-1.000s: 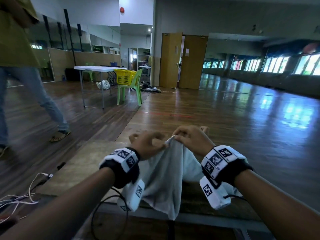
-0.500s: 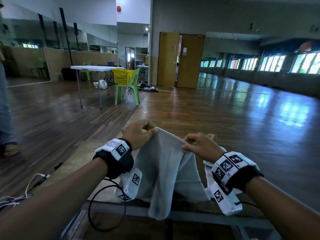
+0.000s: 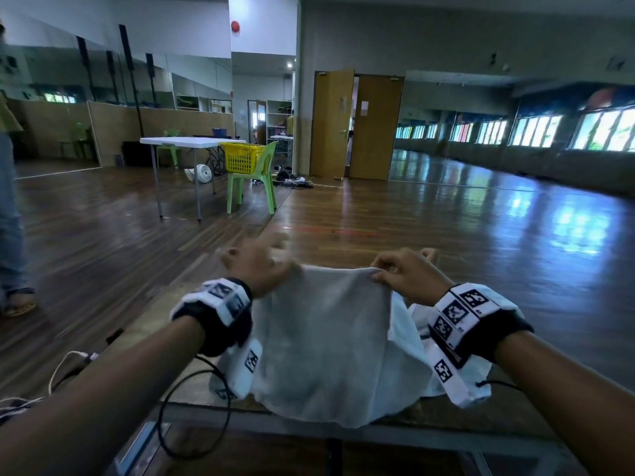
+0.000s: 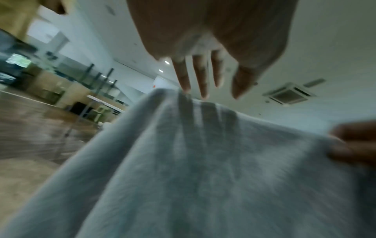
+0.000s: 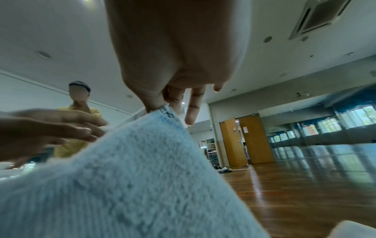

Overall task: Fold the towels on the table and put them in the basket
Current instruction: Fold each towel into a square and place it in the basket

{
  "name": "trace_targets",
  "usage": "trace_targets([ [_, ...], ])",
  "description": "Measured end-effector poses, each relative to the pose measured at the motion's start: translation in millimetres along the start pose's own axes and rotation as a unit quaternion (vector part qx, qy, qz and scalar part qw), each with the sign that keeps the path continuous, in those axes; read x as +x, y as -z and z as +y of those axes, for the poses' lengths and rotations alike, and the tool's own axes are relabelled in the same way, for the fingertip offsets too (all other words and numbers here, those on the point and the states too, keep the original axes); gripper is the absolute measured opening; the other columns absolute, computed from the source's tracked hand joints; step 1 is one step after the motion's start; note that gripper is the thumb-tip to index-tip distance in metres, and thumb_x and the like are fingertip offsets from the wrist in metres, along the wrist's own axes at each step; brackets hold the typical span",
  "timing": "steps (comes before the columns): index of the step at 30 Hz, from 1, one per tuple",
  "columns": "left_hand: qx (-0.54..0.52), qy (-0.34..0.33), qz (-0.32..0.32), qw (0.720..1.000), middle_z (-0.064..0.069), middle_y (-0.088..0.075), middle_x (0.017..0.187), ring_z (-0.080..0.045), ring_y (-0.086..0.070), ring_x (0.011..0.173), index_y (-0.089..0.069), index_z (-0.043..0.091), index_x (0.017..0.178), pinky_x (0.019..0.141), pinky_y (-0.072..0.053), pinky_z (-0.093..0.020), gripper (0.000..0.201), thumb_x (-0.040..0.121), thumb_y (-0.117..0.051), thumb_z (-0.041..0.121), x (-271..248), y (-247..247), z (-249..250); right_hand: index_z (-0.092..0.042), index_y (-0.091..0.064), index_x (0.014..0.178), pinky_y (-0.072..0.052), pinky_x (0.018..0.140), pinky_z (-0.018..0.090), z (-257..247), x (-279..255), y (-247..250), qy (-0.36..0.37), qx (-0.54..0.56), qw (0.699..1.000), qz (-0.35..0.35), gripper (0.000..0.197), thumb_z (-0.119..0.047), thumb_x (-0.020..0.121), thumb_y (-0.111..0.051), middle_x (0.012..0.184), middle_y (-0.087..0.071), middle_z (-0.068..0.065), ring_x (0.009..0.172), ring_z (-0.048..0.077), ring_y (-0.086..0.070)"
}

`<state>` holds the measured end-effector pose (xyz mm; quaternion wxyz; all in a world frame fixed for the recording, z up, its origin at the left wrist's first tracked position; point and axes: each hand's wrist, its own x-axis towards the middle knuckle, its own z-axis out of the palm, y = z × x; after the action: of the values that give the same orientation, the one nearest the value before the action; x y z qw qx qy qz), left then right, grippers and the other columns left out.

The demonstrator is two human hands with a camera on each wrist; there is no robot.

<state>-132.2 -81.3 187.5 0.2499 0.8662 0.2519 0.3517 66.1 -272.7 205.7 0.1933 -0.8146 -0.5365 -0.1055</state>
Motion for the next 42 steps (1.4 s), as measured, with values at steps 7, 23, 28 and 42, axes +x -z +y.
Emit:
trace_targets([
  [7,0.014,-0.009,-0.089,0.996,0.015,-0.062,0.074,-0.006,-0.06,0.084,-0.06,0.025,0.073,0.092,-0.035,-0.041,0.032,0.076,-0.058,0.057,-14,-59,25,-0.04,-0.061,0.083,-0.019,0.081,0.039,-26,10,-3,0.05,-0.025,0.998,-0.007,0.006,-0.039,0.087,-0.057,0.087,-0.066,-0.018,0.094,0.003,-0.053],
  [23,-0.056,0.023,0.008,0.998,0.013,-0.063,0.076,-0.014,-0.061,0.087,-0.057,0.03,0.075,0.096,-0.041,-0.049,0.035,0.066,-0.047,0.063,-6,-15,15,-0.034,-0.057,0.079,-0.022,0.082,0.036,17,-16,-6,-0.072,-0.02,0.996,-0.042,0.005,-0.033,0.082,-0.054,0.068,-0.055,-0.016,0.084,0.01,-0.055],
  [28,-0.087,0.059,-0.063,0.992,0.012,-0.062,0.079,-0.018,-0.062,0.085,-0.055,0.036,0.077,0.093,-0.045,-0.047,0.027,0.062,-0.049,0.058,-7,-32,13,-0.023,-0.057,0.07,-0.039,0.09,0.047,2,-2,1,-0.072,0.146,0.986,0.03,0.012,-0.03,0.08,-0.061,0.067,-0.057,-0.01,0.073,0.015,-0.053],
  [42,-0.215,0.029,-0.057,0.974,-0.006,-0.061,0.075,-0.015,-0.052,0.066,-0.051,0.02,0.075,0.063,-0.043,-0.027,0.011,0.083,-0.058,0.022,-21,-70,39,-0.026,-0.064,0.086,-0.045,0.092,0.053,-20,-1,1,-0.048,0.286,0.956,0.034,0.019,-0.044,0.082,-0.057,0.087,-0.07,-0.002,0.088,0.018,-0.066],
])
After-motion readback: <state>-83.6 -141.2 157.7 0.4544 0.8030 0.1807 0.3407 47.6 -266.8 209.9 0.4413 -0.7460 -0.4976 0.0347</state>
